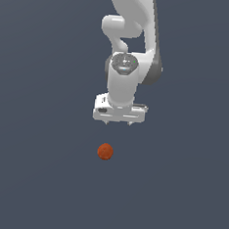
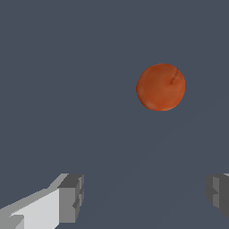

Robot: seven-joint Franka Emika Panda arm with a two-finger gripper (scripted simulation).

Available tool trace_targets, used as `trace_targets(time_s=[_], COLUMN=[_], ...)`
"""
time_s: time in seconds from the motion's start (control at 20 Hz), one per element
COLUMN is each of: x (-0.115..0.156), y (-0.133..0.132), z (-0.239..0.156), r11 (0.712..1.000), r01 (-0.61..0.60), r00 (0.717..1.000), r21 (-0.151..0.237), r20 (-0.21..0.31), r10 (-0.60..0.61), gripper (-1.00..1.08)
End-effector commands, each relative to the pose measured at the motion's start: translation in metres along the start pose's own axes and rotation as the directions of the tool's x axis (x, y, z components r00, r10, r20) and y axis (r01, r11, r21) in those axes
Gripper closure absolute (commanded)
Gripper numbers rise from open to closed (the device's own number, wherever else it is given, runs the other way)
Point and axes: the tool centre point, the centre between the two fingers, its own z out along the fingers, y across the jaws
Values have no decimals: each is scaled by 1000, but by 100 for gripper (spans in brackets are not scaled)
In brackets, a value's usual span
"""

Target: Pick up the object and move it to a goal position.

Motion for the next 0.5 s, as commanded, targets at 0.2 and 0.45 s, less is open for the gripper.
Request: trace_targets(time_s=[0.2, 0.45], x=[3, 8], y=[-11, -34], z=[-4, -11], r11=[1000, 999], r01=[9, 26], r00=[1000, 999], r21=[10, 31], r20=[-10, -31], r10=[-8, -25], gripper=[-92, -92])
